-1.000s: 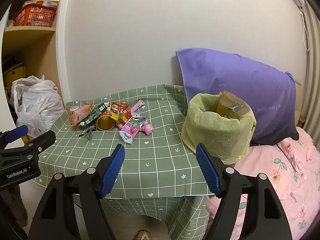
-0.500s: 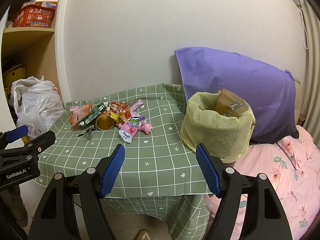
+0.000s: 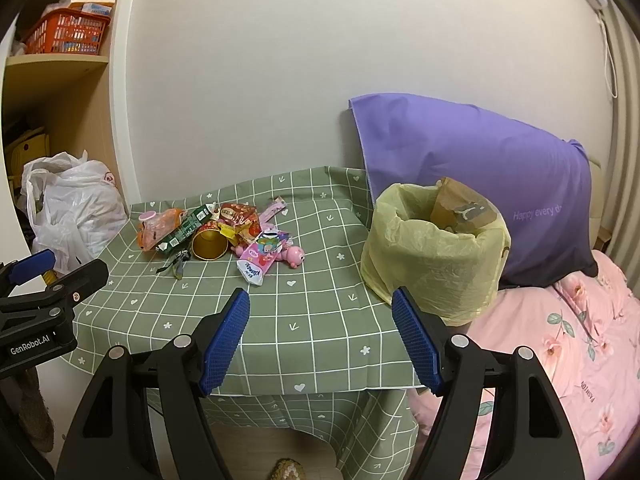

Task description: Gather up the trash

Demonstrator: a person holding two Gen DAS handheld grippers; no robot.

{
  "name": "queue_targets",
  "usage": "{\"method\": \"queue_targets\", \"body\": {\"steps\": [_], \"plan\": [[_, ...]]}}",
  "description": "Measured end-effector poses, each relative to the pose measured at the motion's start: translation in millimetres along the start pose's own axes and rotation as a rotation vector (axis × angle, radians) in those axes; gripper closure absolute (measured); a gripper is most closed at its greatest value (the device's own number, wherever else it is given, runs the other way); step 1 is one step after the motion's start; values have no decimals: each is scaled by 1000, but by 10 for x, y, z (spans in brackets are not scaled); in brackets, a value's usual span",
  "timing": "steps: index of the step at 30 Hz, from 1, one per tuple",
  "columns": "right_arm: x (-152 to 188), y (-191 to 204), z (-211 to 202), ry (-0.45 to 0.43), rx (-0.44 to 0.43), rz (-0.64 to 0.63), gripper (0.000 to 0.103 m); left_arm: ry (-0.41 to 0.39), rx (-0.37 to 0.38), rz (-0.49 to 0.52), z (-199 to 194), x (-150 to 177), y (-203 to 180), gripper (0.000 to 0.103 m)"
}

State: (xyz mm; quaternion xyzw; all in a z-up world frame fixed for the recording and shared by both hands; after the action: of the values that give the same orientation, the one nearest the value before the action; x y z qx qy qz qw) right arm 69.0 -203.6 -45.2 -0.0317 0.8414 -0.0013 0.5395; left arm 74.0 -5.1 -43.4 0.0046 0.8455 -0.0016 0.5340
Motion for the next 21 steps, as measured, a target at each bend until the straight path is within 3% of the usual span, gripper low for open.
{"method": "queue_targets", "body": {"steps": [21], "plan": [[19, -30, 59, 11, 0, 6, 33, 4, -3, 2, 26, -20, 8, 10]]}}
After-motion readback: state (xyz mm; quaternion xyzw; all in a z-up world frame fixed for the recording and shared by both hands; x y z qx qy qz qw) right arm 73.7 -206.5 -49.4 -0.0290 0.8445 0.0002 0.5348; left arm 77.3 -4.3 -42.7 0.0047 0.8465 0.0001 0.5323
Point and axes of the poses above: each gripper's, at about its wrist camera, not at the fingertips, and z roughly the way its jaws point, y to its left, x to its underside, the point moved 9 cm from there along z, roughly the way its jaws point, and after that the axes turned 5 degrees about -y, right-handed, at the moved point
